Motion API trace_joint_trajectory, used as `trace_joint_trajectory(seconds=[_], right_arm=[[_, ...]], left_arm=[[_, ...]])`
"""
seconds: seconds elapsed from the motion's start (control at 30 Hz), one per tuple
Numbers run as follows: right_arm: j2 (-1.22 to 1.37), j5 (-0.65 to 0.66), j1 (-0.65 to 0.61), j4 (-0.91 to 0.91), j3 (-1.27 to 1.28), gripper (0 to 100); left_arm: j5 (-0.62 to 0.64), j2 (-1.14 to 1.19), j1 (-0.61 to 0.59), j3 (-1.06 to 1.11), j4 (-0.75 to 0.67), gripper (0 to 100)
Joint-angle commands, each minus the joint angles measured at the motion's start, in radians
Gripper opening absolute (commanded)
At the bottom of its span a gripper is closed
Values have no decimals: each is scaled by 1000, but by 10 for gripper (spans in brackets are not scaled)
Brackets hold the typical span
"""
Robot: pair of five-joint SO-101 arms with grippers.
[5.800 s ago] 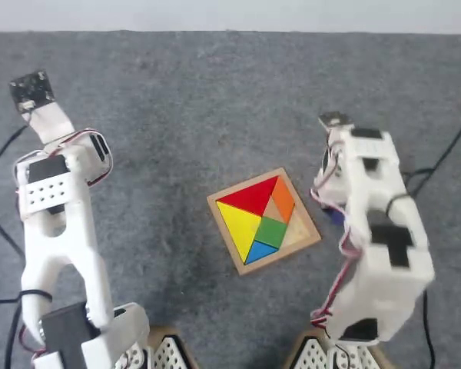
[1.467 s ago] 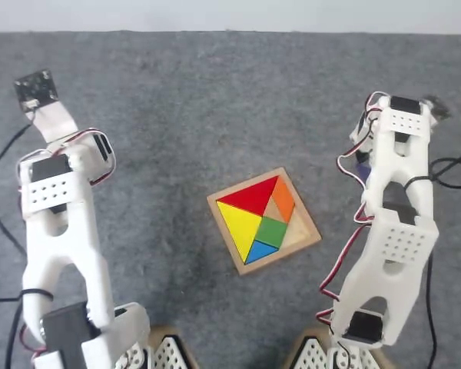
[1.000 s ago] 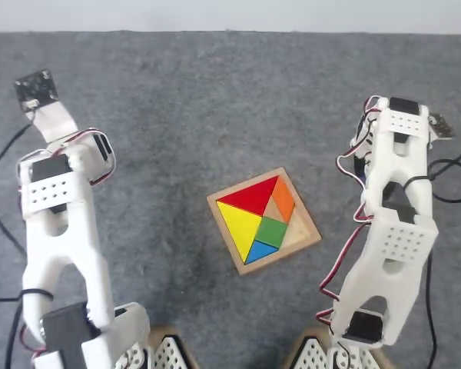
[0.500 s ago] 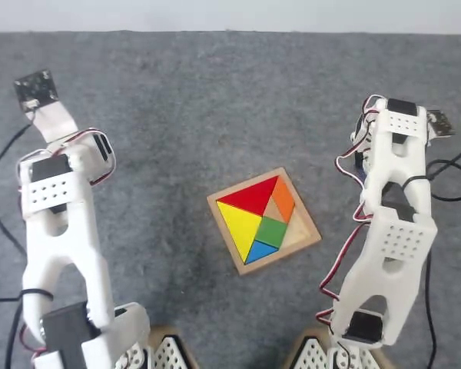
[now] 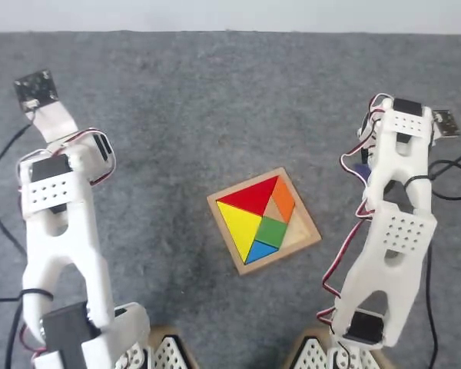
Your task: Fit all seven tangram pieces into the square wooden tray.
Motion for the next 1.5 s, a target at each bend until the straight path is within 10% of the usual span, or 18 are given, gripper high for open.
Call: trace_joint_trajectory(seconds=[0.0,0.2,0.57,0.97,1.47], right_arm=[[7,84,-2,61,-20,246],[-1,423,-58,148,-20,29],[-50,1191,-84,239,-48,20],[-332,1281,-182,418,-80,28],[-490,810,-225,25,559,124]], left_arm=[[3,-6,8,-36,6,152],[3,-8,8,-36,6,152],[3,-8,5,-36,6,152],[3,-9,3,-36,6,152],[3,-11,6,-38,6,152]])
